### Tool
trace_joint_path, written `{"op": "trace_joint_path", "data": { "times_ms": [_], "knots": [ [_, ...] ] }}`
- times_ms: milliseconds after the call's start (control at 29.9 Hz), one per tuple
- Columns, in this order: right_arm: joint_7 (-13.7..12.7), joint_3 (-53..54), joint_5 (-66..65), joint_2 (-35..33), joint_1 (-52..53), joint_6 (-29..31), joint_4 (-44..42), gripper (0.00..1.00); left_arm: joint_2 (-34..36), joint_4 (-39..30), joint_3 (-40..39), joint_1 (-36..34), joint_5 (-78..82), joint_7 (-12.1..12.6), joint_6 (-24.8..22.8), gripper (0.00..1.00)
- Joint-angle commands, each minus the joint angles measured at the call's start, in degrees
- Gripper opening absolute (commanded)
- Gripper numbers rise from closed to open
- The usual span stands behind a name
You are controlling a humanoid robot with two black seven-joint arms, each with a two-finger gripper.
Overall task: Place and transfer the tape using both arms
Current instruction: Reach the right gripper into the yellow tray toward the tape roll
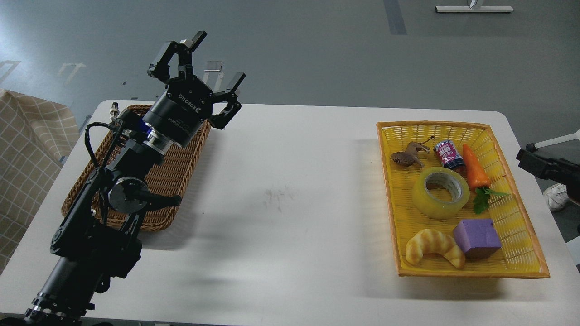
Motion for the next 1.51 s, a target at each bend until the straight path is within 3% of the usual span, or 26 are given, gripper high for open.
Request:
{"op": "trace_joint_path", "data": {
  "times_ms": [0, 234, 635, 1472],
  "knots": [
    [-0.36, -0.85, -0.31, 1.58, 0.09, -0.01, 0.20, 0.86, -0.02, 0.09, 0.14, -0.50, 0.12, -0.05, 0.05, 0.98],
    [-0.54, -7.52, -3.29, 3.51, 5.18, -0.01, -1.46, 0.84, 0.07, 0.09, -0.21, -0.59, -0.32, -0.14, 0.14, 0.98],
    [-0.54, -8.23, -13.13, 10.64, 7.12, -0.01, -5.86, 0.83, 0.16, 0.79, -0.83, -0.94, -0.41, -0.14, 0.31, 0.98],
    [-0.45, -10.34, -15.51, 13.63, 4.75, -0.01, -5.68, 0.70, 2.62, 2.82, -1.44, -1.99, -2.17, -0.66, 0.14, 0.98]
  ]
}}
